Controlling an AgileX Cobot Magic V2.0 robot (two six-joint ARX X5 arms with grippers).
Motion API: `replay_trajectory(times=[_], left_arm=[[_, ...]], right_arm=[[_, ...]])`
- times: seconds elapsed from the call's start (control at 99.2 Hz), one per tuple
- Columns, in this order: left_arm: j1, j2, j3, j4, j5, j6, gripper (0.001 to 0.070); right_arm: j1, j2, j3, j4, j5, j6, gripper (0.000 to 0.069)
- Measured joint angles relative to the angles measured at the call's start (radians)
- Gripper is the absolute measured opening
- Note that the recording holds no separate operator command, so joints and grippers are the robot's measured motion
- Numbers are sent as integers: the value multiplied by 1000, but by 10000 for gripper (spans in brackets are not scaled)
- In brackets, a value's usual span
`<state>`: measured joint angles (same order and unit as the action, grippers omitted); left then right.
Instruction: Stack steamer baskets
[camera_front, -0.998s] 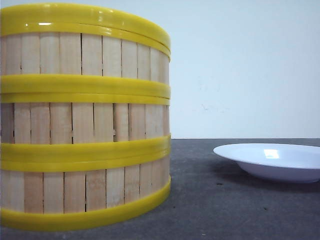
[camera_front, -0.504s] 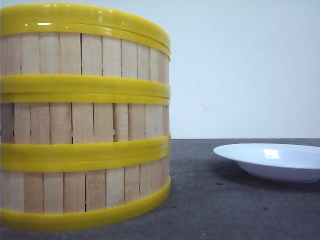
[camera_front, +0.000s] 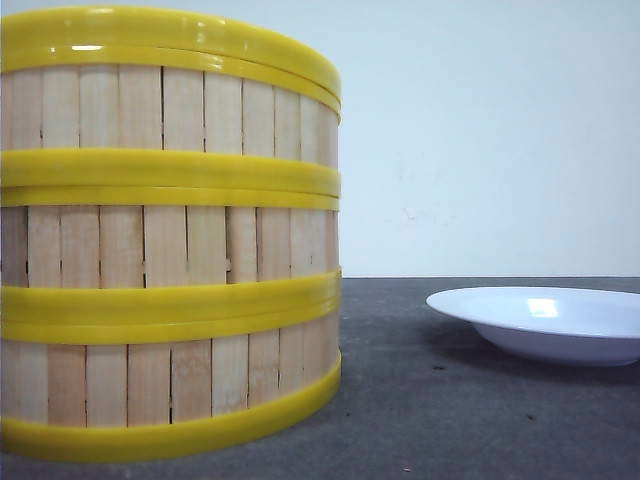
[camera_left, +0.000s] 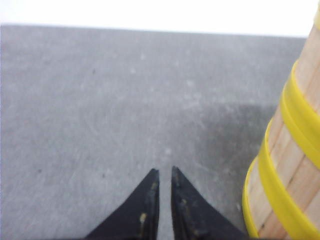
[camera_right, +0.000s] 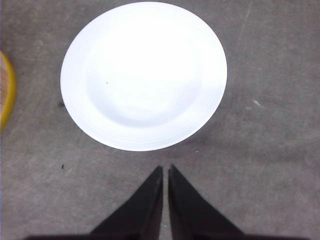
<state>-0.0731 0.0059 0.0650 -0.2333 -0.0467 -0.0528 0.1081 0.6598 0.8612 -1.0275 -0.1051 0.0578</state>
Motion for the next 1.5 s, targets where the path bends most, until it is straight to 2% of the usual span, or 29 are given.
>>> replay_trajectory(times=[0.091, 0.282, 0.907, 1.079, 1.291, 1.381, 1.502], left_arm=[[0, -2, -32, 53, 1, -2, 15], [0, -2, -32, 50, 18, -3, 15], [0, -2, -32, 50, 18, -3, 15], [0, -2, -32, 50, 18, -3, 15], [0, -2, -32, 50, 19, -3, 15], [0, -2, -32, 50, 19, -3, 15], [0, -2, -32, 50, 18, -3, 15]], right_arm=[[0, 0, 0, 0, 0, 0, 13], [0, 0, 0, 8, 0, 0, 13], [0, -2, -4, 27, 0, 0, 13], [-10, -115, -135, 214, 0, 0, 13], [-26, -360, -410, 625, -1, 0, 13], [-48, -467, -536, 758, 0, 0, 13], [-63, -582, -674, 793, 0, 0, 13]])
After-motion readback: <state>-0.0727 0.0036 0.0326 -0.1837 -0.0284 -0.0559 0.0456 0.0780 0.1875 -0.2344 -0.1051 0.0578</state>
